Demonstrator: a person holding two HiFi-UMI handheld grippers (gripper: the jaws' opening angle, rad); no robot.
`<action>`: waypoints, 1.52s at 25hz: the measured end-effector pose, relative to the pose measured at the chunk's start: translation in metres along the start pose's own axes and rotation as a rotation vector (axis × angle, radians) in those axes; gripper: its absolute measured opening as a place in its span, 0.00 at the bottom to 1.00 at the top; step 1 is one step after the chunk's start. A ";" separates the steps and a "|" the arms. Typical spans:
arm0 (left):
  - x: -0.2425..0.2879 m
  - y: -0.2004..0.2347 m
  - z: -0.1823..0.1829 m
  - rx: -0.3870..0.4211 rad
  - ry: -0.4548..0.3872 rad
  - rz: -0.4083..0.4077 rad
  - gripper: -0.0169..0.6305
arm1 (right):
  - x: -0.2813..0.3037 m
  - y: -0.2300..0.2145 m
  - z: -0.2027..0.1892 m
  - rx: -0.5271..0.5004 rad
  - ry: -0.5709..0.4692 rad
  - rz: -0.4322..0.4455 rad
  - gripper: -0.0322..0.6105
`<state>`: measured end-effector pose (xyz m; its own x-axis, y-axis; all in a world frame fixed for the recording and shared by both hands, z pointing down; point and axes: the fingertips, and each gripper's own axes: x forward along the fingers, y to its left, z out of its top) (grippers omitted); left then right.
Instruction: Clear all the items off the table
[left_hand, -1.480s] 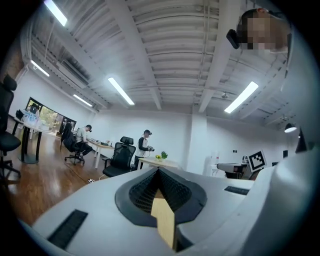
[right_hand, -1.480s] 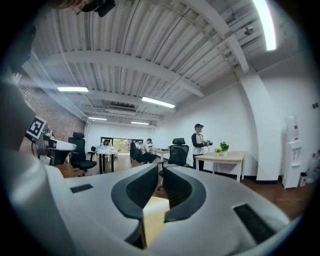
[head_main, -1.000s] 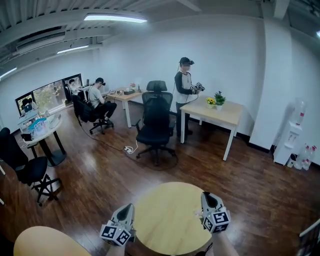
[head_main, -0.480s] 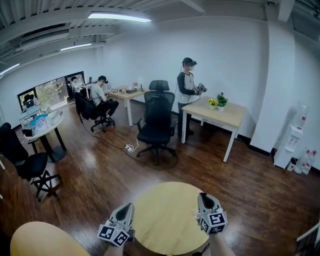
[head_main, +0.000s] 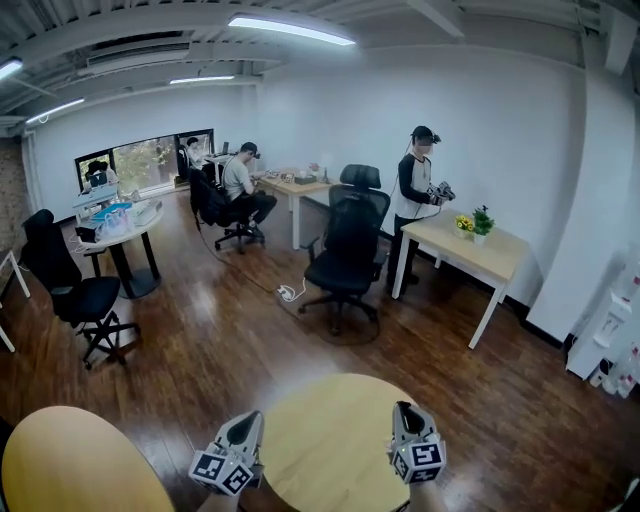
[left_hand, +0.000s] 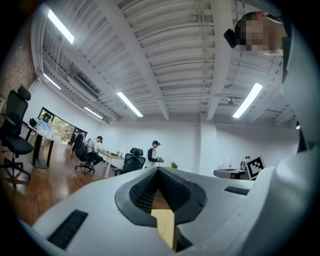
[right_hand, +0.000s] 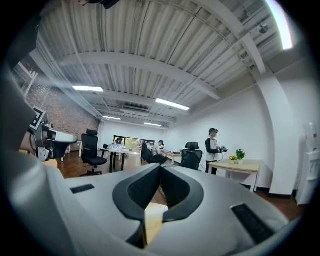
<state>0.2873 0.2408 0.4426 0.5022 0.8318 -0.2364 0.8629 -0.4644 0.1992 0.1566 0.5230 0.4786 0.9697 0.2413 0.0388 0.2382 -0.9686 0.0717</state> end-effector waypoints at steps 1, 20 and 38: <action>-0.002 0.003 0.002 0.006 -0.005 0.023 0.01 | 0.009 0.003 0.001 -0.013 0.001 0.023 0.06; -0.327 0.076 0.080 0.208 -0.095 0.870 0.01 | 0.070 0.372 0.011 -0.198 -0.060 0.916 0.06; -0.701 0.036 0.154 0.343 -0.322 1.449 0.01 | -0.100 0.728 0.062 -0.246 -0.228 1.471 0.06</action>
<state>-0.0250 -0.4053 0.4690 0.8521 -0.4668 -0.2366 -0.4205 -0.8799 0.2214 0.2370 -0.2102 0.4651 0.3213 -0.9441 0.0730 -0.9178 -0.2915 0.2695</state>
